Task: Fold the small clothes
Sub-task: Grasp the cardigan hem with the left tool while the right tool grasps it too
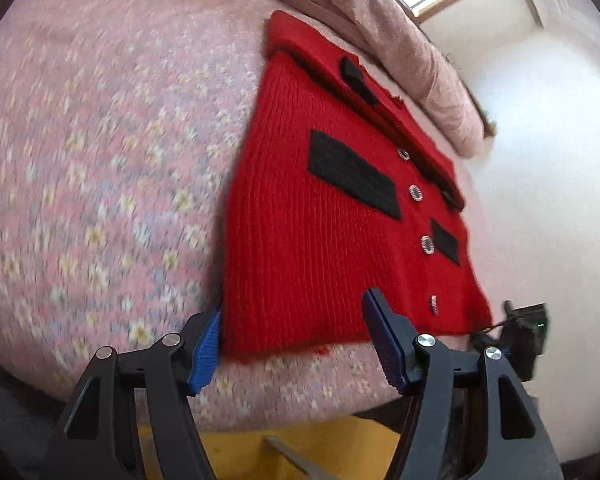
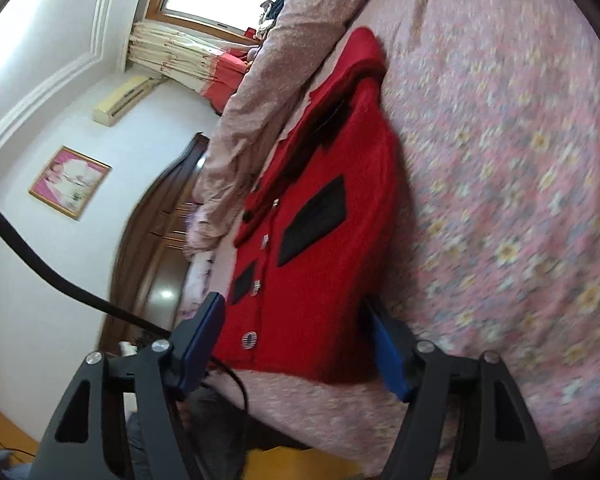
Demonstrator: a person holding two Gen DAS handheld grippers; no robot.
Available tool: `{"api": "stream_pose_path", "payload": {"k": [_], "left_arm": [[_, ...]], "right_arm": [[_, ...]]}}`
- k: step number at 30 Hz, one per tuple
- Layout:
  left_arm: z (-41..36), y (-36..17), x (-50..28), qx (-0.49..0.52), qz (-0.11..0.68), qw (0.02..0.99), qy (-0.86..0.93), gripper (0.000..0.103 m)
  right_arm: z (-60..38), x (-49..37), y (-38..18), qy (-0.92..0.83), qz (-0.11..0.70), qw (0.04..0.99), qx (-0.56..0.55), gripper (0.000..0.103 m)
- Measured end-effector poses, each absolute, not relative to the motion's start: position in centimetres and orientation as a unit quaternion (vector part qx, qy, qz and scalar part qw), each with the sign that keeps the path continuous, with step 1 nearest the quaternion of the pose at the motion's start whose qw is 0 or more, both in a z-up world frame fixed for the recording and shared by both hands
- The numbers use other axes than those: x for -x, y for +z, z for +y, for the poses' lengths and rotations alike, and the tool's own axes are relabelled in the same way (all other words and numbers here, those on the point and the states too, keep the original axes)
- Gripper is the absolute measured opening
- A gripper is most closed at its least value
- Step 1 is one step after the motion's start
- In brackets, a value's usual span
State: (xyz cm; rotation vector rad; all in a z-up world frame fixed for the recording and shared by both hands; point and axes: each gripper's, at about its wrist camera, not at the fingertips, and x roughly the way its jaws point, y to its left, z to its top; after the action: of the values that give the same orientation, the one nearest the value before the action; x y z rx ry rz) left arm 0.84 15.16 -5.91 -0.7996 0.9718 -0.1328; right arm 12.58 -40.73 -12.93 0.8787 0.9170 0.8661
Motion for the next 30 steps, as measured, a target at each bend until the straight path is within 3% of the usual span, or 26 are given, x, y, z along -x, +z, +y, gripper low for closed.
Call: {"api": "stream_pose_path", "payload": {"k": [7, 20, 24, 26, 27, 28, 30], "left_arm": [[17.7, -7.0, -2.0, 0.471, 0.419, 0.775, -0.056, 0.059], [15.9, -6.7, -4.2, 0.426, 0.425, 0.797, -0.056, 0.059], [15.5, -6.7, -4.8, 0.412, 0.422, 0.806, -0.057, 0.059], [15.2, -6.7, -4.0, 0.409, 0.424, 0.806, -0.057, 0.052], [15.2, -6.8, -3.6, 0.411, 0.426, 0.804, -0.053, 0.04], [15.2, -7.0, -3.1, 0.413, 0.431, 0.801, -0.045, 0.019], [15.6, -7.7, -2.9, 0.417, 0.446, 0.792, -0.028, 0.002]], "right_arm": [[-39.7, -13.2, -13.1, 0.363, 0.434, 0.737, -0.369, 0.056], [-39.8, -13.6, -13.2, 0.334, 0.444, 0.75, -0.359, 0.053], [-39.5, -13.9, -13.4, 0.316, 0.455, 0.758, -0.344, 0.029], [-39.6, -14.0, -13.7, 0.302, 0.463, 0.76, -0.343, 0.011], [-39.8, -14.0, -14.1, 0.293, 0.47, 0.757, -0.347, 0.008], [-40.0, -14.0, -14.4, 0.293, 0.471, 0.753, -0.353, 0.008], [-40.0, -13.8, -14.1, 0.292, 0.469, 0.757, -0.347, 0.007]]}}
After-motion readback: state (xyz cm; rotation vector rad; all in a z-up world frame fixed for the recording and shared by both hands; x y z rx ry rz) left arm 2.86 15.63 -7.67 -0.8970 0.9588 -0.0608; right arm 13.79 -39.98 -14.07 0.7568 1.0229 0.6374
